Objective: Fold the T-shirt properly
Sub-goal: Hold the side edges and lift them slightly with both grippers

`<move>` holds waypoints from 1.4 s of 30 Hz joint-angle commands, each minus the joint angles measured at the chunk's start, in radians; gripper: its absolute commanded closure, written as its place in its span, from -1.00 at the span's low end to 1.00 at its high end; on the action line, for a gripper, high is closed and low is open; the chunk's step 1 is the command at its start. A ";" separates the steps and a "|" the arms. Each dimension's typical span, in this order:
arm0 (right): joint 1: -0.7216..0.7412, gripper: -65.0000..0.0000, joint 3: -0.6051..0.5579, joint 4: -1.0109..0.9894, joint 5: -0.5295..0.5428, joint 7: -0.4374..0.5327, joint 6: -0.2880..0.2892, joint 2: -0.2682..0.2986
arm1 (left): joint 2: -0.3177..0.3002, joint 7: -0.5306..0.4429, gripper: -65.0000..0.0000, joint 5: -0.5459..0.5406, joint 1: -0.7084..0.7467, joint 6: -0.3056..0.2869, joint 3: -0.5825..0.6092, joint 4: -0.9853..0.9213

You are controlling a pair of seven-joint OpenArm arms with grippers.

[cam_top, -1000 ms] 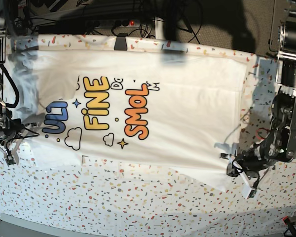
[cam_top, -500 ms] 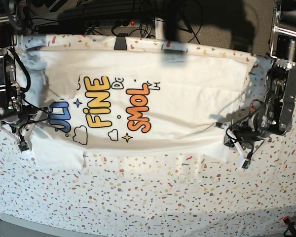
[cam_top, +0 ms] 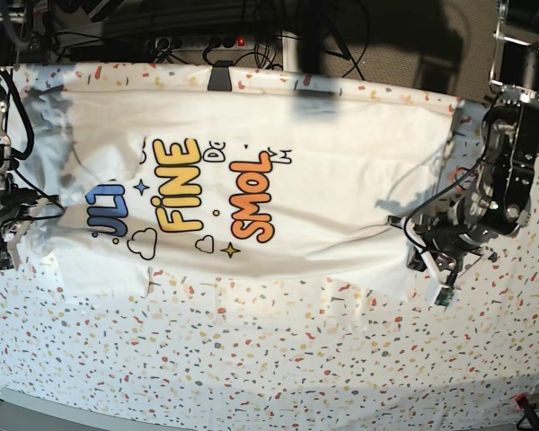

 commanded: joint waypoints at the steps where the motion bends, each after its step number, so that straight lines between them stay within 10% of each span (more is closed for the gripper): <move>1: 0.008 1.00 0.020 0.017 -0.003 0.016 -0.006 0.023 | -0.012 -0.024 1.00 0.015 -0.022 0.008 -0.008 0.019; 17: 0.060 1.00 0.034 0.017 0.051 -0.021 0.073 0.023 | -0.014 -0.032 1.00 0.010 -0.022 0.029 -0.007 0.018; 24: 0.189 0.40 0.004 0.017 0.085 -0.101 0.386 0.071 | -0.014 -0.032 1.00 0.006 -0.022 0.029 -0.007 0.018; 30: 0.235 0.38 -0.163 0.017 0.071 -0.073 0.392 0.214 | -0.012 -0.040 1.00 0.006 -0.022 0.029 -0.007 0.018; 34: 0.240 -0.02 -0.288 0.014 0.013 -0.026 0.392 0.290 | -0.011 -0.039 1.00 0.005 -0.022 0.029 -0.007 0.018; 42: 0.251 -0.19 -0.509 0.011 -0.106 0.101 0.392 0.328 | -0.011 -0.044 1.00 0.005 -0.022 0.029 -0.007 0.018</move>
